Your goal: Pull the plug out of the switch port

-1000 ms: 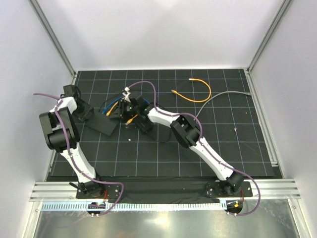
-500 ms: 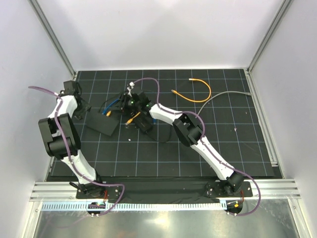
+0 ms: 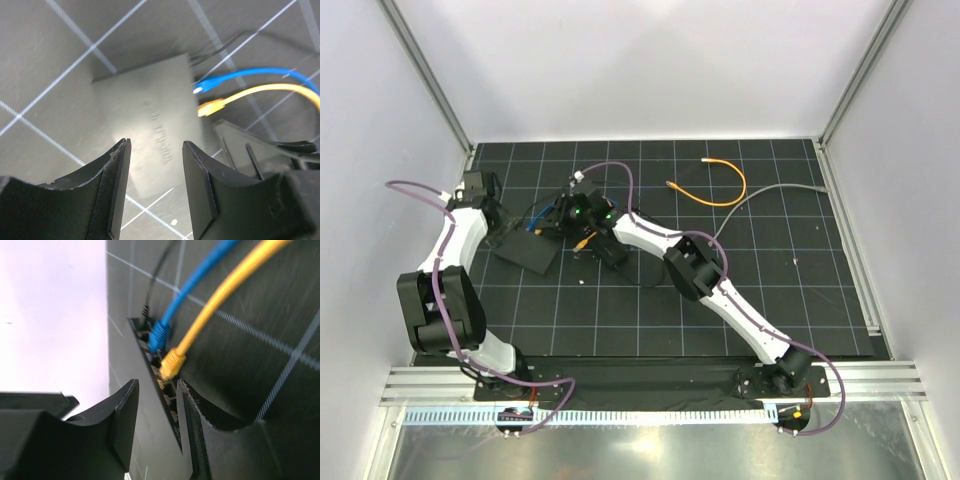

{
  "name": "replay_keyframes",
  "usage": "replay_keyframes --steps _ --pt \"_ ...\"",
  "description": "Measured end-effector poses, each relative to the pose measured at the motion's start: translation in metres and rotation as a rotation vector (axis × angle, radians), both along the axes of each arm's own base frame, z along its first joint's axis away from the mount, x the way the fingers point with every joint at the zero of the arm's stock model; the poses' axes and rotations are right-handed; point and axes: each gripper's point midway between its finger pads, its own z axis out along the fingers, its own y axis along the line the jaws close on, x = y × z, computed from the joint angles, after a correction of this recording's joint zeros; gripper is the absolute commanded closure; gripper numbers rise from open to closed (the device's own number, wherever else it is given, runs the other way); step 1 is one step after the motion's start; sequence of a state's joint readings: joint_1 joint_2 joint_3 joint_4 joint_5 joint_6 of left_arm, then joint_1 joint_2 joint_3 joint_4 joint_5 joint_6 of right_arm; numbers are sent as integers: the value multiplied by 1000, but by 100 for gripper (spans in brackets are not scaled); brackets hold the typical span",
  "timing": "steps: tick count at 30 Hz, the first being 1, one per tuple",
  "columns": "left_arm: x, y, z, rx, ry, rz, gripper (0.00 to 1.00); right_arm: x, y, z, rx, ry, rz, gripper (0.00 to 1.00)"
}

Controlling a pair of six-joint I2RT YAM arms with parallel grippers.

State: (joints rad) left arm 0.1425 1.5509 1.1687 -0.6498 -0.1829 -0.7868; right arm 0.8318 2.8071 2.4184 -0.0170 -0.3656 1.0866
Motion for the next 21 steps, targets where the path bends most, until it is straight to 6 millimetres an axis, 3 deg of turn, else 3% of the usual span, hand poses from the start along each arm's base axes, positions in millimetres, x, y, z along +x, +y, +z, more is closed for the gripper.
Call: replay_keyframes --steps 8,21 --pt "-30 -11 -36 -54 91 3 53 -10 6 -16 -40 23 -5 60" --pt "-39 -15 -52 -69 113 14 56 -4 15 -18 13 69 -43 63"
